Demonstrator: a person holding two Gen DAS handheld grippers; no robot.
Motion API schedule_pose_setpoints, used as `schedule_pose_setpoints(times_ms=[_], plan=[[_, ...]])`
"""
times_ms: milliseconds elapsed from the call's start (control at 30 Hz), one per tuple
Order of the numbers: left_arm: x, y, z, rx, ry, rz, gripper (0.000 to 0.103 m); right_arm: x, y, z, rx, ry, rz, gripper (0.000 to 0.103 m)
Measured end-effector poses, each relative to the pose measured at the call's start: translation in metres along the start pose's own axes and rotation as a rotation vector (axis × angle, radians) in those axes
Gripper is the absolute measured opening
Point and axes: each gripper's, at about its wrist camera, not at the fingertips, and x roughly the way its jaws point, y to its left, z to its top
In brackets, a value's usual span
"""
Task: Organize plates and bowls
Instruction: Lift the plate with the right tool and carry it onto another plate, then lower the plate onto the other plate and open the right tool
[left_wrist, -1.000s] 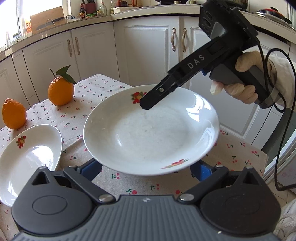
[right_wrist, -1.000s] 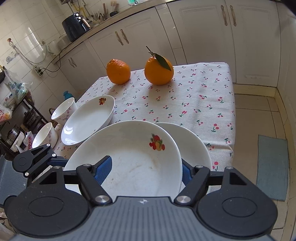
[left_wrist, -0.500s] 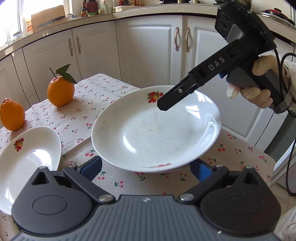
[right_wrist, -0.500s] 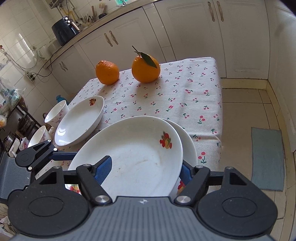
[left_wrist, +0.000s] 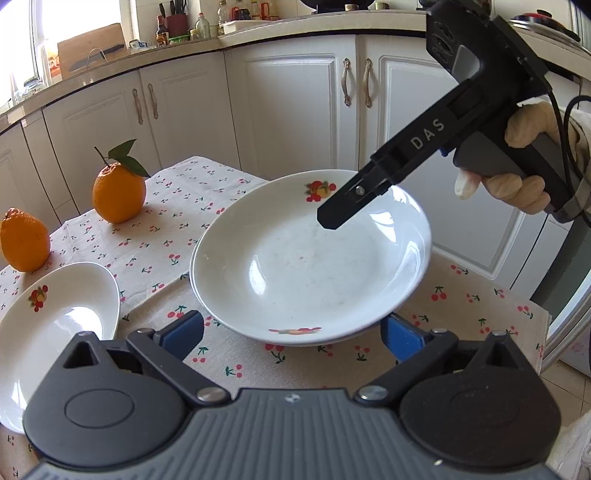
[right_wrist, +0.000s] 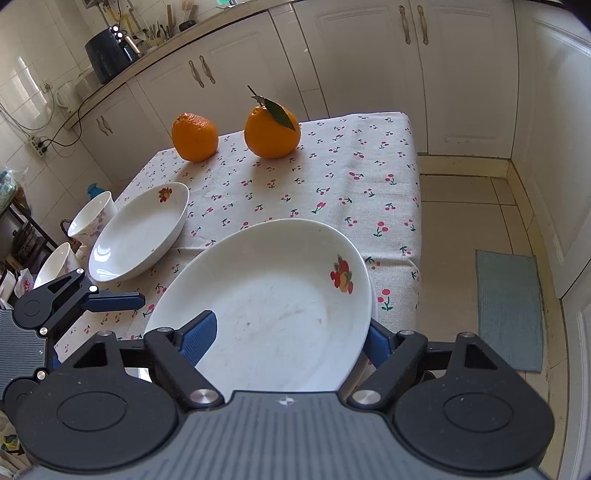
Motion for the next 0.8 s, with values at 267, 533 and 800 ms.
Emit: schedule_pose_setpoints(times_ms=[267, 533, 800], plan=[[-0.019, 0.003, -0.006, -0.046, -0.041, 0.025, 0.101, 0.001, 0.011, -0.002, -0.018, 0.012, -0.041, 0.095], [-0.042, 0.010, -0.020, -0.092, -0.068, 0.053, 0.101, 0.004, 0.028, -0.004, -0.075, 0.056, -0.130, 0.101], [-0.062, 0.018, -0.033, -0.133, -0.091, 0.111, 0.102, -0.001, 0.037, -0.015, -0.086, 0.069, -0.194, 0.103]])
